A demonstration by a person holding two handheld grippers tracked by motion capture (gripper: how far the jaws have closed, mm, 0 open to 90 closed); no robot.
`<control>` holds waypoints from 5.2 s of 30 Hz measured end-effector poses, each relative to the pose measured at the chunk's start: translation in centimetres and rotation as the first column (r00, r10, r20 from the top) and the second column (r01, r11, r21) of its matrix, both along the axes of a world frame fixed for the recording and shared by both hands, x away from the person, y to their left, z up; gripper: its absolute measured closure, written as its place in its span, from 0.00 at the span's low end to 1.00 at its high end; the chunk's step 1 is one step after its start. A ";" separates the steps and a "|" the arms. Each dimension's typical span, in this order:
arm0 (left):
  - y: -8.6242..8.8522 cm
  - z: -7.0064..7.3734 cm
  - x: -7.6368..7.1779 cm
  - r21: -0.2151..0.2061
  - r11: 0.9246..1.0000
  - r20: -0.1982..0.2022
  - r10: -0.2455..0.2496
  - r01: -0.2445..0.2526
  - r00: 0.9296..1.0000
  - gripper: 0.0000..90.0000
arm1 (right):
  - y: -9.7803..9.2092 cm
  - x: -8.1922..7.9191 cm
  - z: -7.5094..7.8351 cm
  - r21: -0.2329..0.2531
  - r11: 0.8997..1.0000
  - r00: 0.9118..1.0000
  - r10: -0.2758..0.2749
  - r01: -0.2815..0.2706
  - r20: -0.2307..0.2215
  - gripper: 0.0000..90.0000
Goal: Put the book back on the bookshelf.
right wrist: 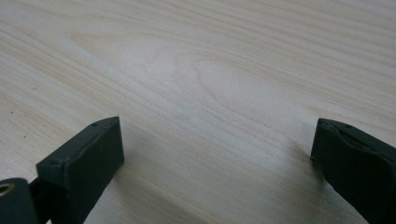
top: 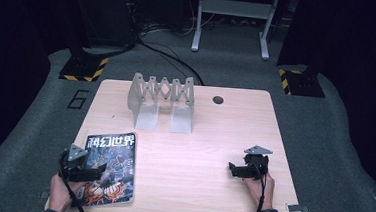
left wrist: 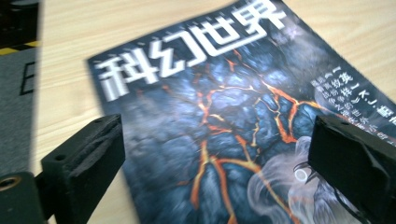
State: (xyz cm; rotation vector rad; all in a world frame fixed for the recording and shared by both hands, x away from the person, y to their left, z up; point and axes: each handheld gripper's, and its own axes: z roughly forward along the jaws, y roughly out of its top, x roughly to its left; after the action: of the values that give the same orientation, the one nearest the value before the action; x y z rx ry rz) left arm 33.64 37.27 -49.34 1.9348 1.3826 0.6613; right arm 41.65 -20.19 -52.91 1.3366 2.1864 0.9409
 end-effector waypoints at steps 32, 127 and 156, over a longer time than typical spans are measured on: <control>0.7 -3.1 1.2 -0.071 0.996 -0.133 0.044 -0.054 0.990 0.00 | -0.1 0.0 0.0 -0.009 1.000 1.000 0.008 -0.008 0.006 0.04; -12.2 -2.4 4.5 0.033 0.995 -0.082 -0.087 0.090 0.993 0.06 | 7.5 -2.5 2.2 0.135 0.985 0.987 0.125 -0.112 -0.096 0.17; -15.9 -3.7 2.5 0.002 0.984 -0.046 -0.179 0.179 0.983 0.07 | 11.3 1.4 3.2 0.003 0.993 0.934 0.111 -0.117 -0.339 0.38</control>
State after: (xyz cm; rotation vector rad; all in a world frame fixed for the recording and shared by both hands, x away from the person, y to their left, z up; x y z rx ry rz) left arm 36.19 21.37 -53.02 2.0618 1.2165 0.5392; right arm 43.06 -8.84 -49.69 1.4670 2.5472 0.7750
